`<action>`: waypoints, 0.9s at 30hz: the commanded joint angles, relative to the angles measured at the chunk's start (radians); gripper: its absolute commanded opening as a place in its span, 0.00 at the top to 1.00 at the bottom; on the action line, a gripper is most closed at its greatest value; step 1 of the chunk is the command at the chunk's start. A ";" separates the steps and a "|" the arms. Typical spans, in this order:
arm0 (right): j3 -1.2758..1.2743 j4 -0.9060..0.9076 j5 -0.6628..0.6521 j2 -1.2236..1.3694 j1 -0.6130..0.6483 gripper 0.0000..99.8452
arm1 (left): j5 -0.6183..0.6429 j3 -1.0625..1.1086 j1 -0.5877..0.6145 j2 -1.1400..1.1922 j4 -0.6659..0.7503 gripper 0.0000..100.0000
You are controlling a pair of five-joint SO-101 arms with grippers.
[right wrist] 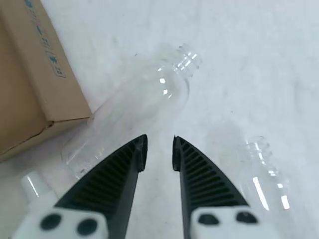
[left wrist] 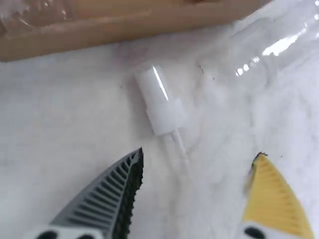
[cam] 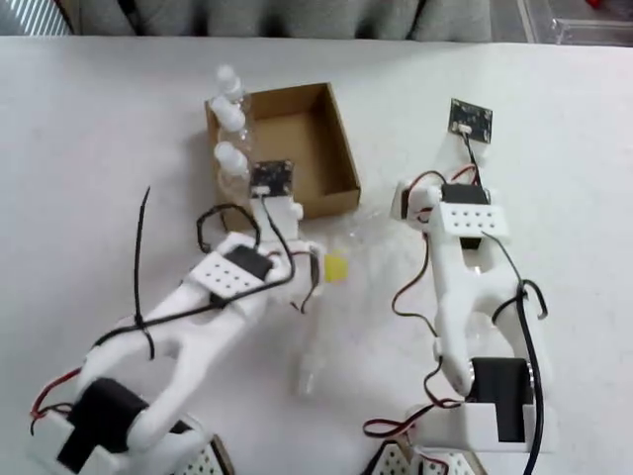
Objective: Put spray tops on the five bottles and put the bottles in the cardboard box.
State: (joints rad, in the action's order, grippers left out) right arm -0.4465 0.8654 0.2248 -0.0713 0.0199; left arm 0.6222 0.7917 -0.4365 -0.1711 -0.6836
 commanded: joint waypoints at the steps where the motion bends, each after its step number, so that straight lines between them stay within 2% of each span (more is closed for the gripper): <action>1: 0.051 -0.013 -0.038 -0.008 -0.002 0.93 | 0.018 -0.115 0.051 0.064 0.043 0.67; 5: 0.052 -0.015 -0.040 -0.008 -0.001 0.93 | 0.071 -0.180 0.056 0.176 0.041 0.67; 11: 0.049 -0.015 -0.044 -0.008 -0.001 0.93 | 0.083 -0.279 0.070 0.329 0.046 0.67; 17: 0.049 -0.015 -0.044 -0.001 -0.001 0.93 | 0.083 -0.308 0.073 0.375 0.038 0.68; 20: 0.060 -0.021 -0.044 0.031 -0.001 0.93 | 0.078 -0.308 0.067 0.375 0.038 0.79; 23: 0.087 -0.021 -0.044 0.065 -0.001 0.93 | 0.074 -0.308 0.065 0.375 0.038 0.99; 27: 0.109 -0.019 -0.044 0.094 -0.007 0.93 | 0.074 -0.311 0.059 0.374 0.008 0.92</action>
State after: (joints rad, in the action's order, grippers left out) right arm -0.3943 0.8638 0.1926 0.0299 0.0199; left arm 0.6958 0.5370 -0.3844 0.2018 -0.6682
